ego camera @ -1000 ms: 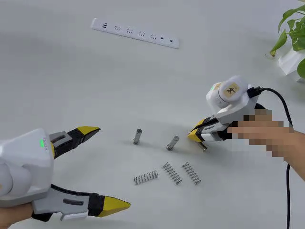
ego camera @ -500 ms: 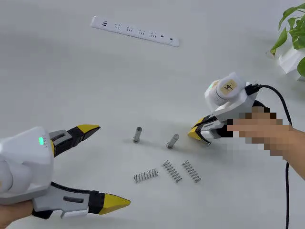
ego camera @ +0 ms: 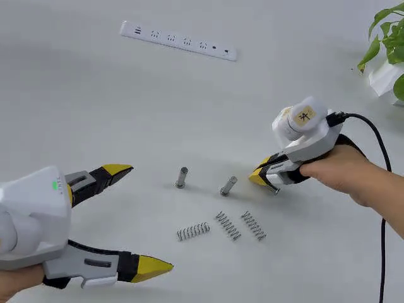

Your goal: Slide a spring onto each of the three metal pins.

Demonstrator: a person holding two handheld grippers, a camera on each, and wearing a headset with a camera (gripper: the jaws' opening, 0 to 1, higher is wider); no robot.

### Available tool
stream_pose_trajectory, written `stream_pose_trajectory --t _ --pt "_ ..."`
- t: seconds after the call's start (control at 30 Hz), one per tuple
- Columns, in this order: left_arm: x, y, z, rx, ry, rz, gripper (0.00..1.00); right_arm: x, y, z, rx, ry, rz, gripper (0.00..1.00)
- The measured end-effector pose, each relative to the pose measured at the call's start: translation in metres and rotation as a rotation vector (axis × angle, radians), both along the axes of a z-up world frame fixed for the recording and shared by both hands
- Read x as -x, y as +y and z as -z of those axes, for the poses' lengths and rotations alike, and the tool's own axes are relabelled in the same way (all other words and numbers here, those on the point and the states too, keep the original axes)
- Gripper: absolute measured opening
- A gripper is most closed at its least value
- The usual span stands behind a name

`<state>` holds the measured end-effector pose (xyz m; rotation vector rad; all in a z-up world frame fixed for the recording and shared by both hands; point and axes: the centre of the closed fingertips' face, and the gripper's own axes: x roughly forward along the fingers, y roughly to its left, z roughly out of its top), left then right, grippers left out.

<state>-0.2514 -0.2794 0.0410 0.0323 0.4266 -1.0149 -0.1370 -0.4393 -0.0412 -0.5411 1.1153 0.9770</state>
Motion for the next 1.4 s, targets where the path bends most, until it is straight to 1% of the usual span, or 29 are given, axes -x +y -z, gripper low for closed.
stream_pose_trajectory --t 0.6,0.8,1.07,1.4 --pt "0.001 0.0 0.0 -0.005 -0.002 0.009 0.98 0.009 0.001 -0.021 -0.04 -0.035 0.005 0.05" --pt "0.001 -0.001 -0.002 -0.005 -0.005 0.012 0.98 0.01 -0.001 -0.028 -0.06 -0.049 0.021 0.05" --pt "0.002 -0.001 -0.002 -0.01 -0.004 0.017 0.97 0.021 -0.001 -0.041 -0.076 -0.07 0.037 0.05" --pt "0.002 -0.003 -0.003 -0.012 -0.006 0.021 0.98 0.029 -0.007 -0.05 -0.104 -0.094 0.072 0.05"
